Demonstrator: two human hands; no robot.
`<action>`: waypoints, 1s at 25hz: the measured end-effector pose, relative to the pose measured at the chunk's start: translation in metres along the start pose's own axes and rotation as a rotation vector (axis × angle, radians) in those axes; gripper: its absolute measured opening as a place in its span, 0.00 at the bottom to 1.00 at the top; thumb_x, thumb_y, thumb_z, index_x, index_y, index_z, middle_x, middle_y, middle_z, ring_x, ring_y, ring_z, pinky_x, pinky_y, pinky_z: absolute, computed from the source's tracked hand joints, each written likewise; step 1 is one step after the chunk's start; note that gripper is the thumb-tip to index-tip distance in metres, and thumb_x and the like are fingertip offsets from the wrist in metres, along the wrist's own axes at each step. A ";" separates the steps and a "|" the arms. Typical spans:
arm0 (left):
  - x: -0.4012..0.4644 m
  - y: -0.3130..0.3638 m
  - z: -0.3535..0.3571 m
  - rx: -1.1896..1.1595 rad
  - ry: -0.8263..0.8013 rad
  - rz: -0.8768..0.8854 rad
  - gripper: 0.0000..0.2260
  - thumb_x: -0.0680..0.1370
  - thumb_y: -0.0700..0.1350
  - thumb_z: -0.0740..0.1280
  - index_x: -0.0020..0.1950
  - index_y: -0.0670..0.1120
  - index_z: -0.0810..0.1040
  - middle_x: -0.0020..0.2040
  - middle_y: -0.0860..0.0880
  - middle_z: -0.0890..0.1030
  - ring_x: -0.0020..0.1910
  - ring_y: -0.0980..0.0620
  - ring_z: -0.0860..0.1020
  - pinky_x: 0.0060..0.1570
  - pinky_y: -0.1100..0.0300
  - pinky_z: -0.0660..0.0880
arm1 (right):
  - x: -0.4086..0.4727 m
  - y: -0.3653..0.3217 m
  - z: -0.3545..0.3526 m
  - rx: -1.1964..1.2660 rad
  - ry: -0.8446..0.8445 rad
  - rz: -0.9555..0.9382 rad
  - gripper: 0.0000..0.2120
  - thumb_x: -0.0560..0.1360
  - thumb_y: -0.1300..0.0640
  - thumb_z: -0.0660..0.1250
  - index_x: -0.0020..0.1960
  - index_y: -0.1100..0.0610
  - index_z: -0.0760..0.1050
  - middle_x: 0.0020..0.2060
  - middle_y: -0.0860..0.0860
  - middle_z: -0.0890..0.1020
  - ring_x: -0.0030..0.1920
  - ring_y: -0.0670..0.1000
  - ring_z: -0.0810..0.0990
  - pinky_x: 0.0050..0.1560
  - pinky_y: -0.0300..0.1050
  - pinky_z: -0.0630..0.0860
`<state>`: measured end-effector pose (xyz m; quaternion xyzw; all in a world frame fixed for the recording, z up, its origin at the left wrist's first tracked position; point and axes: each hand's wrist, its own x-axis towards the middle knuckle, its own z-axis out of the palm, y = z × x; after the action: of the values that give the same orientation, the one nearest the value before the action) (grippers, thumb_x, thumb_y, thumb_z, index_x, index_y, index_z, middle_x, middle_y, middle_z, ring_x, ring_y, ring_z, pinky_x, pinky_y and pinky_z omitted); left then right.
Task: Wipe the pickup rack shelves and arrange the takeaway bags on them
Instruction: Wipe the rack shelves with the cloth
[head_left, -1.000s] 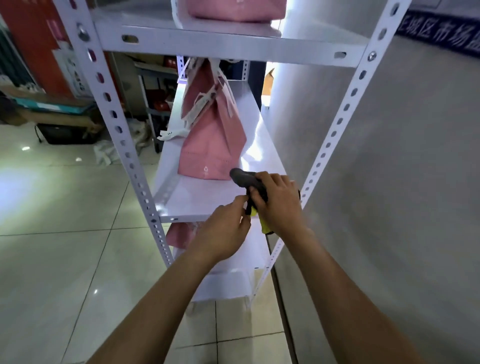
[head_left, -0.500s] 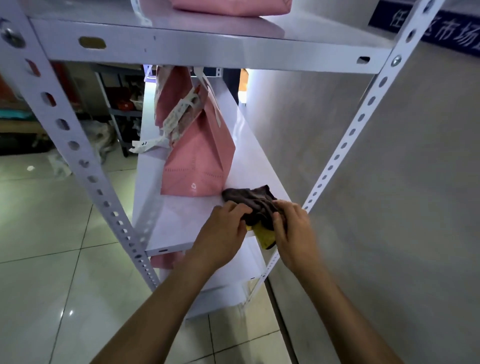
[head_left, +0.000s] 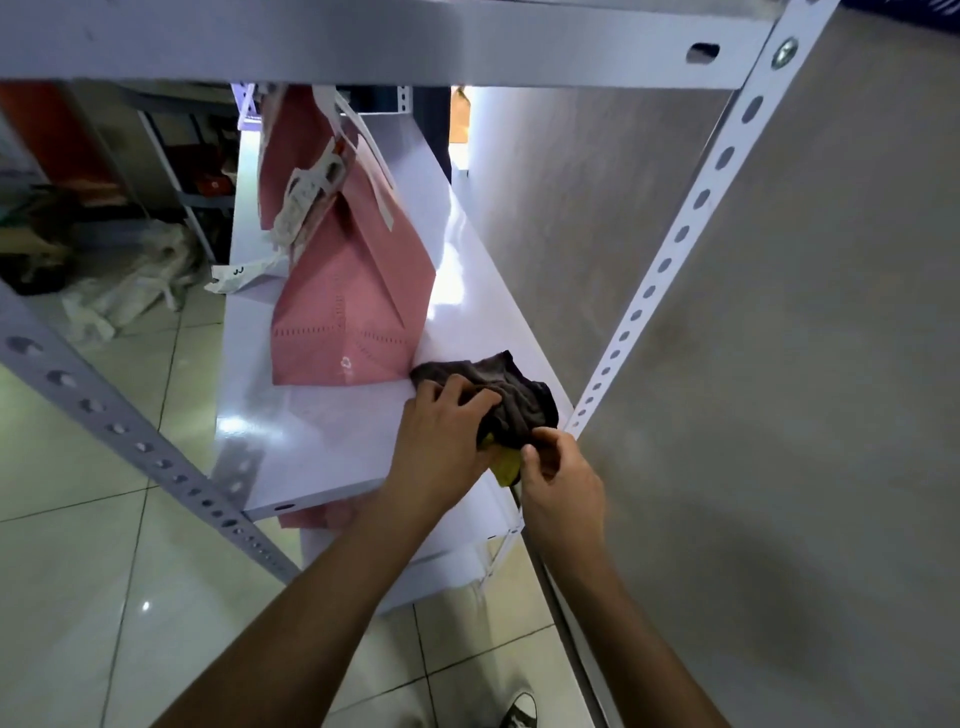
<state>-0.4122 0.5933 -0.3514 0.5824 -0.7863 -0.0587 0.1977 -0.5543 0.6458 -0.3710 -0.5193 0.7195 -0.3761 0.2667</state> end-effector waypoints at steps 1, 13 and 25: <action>0.000 -0.001 0.001 0.012 -0.009 0.012 0.23 0.74 0.58 0.70 0.67 0.54 0.74 0.67 0.49 0.75 0.62 0.44 0.72 0.59 0.52 0.73 | -0.002 -0.001 0.000 0.046 0.001 0.011 0.13 0.82 0.50 0.63 0.66 0.50 0.74 0.51 0.42 0.79 0.48 0.41 0.78 0.50 0.30 0.74; 0.012 0.012 0.001 0.015 -0.119 0.088 0.24 0.74 0.54 0.72 0.68 0.52 0.71 0.66 0.49 0.74 0.61 0.45 0.71 0.56 0.55 0.75 | -0.007 -0.005 -0.010 0.119 -0.031 -0.145 0.22 0.79 0.60 0.64 0.65 0.37 0.66 0.48 0.35 0.79 0.48 0.40 0.80 0.43 0.32 0.77; 0.019 0.018 0.008 0.009 0.071 -0.062 0.26 0.75 0.50 0.72 0.71 0.53 0.70 0.71 0.49 0.71 0.70 0.45 0.68 0.64 0.54 0.74 | 0.034 -0.056 -0.014 -0.673 -0.019 -0.360 0.26 0.74 0.67 0.71 0.68 0.58 0.66 0.64 0.55 0.70 0.51 0.57 0.81 0.46 0.49 0.80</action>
<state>-0.4357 0.5800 -0.3483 0.6090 -0.7607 -0.0405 0.2209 -0.5452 0.6072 -0.3174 -0.6994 0.6975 -0.1548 0.0178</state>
